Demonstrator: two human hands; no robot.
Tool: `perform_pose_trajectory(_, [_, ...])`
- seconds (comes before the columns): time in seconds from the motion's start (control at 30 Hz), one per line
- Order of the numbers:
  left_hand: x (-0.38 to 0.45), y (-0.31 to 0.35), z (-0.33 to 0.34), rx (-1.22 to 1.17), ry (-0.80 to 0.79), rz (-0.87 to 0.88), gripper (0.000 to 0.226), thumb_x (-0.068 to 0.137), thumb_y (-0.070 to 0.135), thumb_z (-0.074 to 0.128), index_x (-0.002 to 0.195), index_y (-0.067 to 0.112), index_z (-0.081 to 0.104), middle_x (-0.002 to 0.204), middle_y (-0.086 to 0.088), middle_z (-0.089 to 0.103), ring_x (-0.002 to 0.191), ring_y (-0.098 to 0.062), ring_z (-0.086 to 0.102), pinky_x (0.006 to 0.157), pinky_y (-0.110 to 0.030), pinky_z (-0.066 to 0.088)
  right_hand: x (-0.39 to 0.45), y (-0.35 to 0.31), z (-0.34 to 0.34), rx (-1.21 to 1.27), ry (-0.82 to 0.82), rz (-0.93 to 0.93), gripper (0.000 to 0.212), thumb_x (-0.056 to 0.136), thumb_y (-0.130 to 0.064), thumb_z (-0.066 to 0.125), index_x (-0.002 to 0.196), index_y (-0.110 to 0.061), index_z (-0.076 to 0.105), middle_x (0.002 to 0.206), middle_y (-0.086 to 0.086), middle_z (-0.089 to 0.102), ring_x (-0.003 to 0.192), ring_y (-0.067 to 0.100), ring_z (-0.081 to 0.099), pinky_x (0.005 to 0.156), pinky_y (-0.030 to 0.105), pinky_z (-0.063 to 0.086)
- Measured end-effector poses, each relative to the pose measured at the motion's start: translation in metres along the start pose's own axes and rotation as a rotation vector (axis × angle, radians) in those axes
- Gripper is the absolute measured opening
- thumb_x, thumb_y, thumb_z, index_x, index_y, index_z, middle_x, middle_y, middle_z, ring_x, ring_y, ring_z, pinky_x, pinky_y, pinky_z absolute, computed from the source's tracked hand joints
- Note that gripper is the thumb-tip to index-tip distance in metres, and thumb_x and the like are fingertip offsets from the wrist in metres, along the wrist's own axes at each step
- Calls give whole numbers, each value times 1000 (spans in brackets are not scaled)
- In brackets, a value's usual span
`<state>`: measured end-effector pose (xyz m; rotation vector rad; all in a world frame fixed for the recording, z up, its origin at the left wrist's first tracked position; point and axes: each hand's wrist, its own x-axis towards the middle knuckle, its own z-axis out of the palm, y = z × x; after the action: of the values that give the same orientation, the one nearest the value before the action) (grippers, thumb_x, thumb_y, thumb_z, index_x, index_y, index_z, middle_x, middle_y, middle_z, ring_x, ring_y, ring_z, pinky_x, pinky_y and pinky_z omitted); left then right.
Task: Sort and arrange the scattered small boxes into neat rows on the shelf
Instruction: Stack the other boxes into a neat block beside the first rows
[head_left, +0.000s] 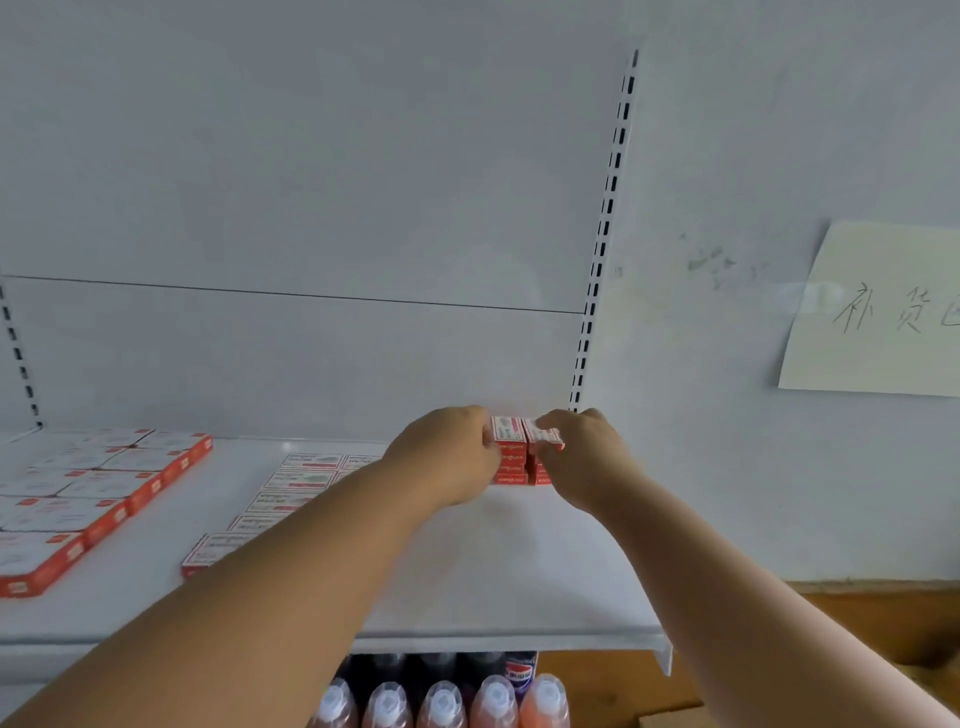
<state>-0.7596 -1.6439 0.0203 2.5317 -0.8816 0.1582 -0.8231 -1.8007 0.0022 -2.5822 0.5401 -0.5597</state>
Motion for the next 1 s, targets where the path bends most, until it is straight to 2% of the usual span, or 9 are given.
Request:
perform_pose_trajectory(0.13, [37, 25, 18, 67, 17, -225, 30, 97, 37, 43, 96, 12, 59, 106, -11, 66, 90, -30, 58, 71, -30, 42, 21, 16, 0, 3, -82, 11, 20, 95, -28, 49, 112, -22, 60, 100, 3, 49, 65, 14, 48, 50, 24, 36])
perform_pose_trajectory(0.23, [53, 30, 28, 85, -37, -334, 37, 97, 42, 45, 102, 11, 64, 105, -10, 66, 97, -30, 61, 74, -30, 42, 30, 23, -1, 18, -76, -21, 16, 92, -28, 55, 100, -15, 57, 85, 0, 56, 73, 20, 53, 56, 27, 40])
perform_pose_trajectory(0.37, [57, 30, 35, 29, -34, -435, 26, 89, 32, 55, 70, 14, 53, 72, -3, 57, 68, -22, 55, 53, -26, 33, 39, 29, -3, 88, -135, -7, 19, 86, -22, 59, 101, -10, 56, 80, 1, 56, 76, 25, 59, 63, 30, 46])
perform_pose_trajectory(0.53, [50, 30, 34, -138, 25, -468, 31, 83, 21, 59, 57, 13, 45, 56, -4, 44, 51, -20, 40, 47, -25, 25, 44, 31, -4, 199, -143, 44, 25, 87, -36, 61, 95, -13, 56, 76, -4, 53, 77, 25, 63, 65, 33, 49])
perform_pose_trajectory(0.63, [47, 26, 33, -296, 48, -439, 20, 84, 20, 63, 66, 11, 65, 70, -12, 66, 64, -26, 60, 58, -29, 45, 47, 29, -6, 246, -169, 96, 19, 87, -28, 64, 94, -13, 54, 75, -1, 55, 68, 23, 57, 58, 29, 44])
perform_pose_trajectory(0.73, [41, 21, 28, -431, 98, -413, 19, 87, 15, 63, 69, 21, 65, 85, -7, 75, 83, -25, 72, 80, -40, 58, 46, 24, -13, 340, -161, 157, 22, 84, -13, 60, 105, -14, 53, 91, 5, 62, 72, 22, 57, 55, 30, 42])
perform_pose_trajectory(0.87, [28, 9, 16, -559, 157, -369, 15, 93, 10, 60, 83, 22, 61, 88, -2, 73, 76, -17, 73, 77, -40, 61, 35, 8, -19, 581, -158, 293, 46, 89, -5, 53, 131, -21, 45, 110, 5, 62, 73, 18, 64, 50, 27, 46])
perform_pose_trajectory(0.93, [19, -1, 2, -639, 168, -338, 9, 95, 9, 60, 92, 18, 61, 92, -3, 72, 75, -16, 73, 73, -36, 62, 25, -4, -17, 808, -169, 327, 58, 89, -1, 52, 139, -27, 40, 106, 7, 64, 71, 20, 67, 61, 33, 56])
perform_pose_trajectory(1.0, [7, -12, -15, -690, 173, -310, 8, 96, 10, 59, 101, 14, 61, 97, -4, 72, 74, -16, 72, 67, -29, 60, 13, -20, -14, 976, -171, 301, 66, 87, 3, 52, 136, -40, 38, 94, 9, 67, 64, 22, 63, 71, 41, 59])
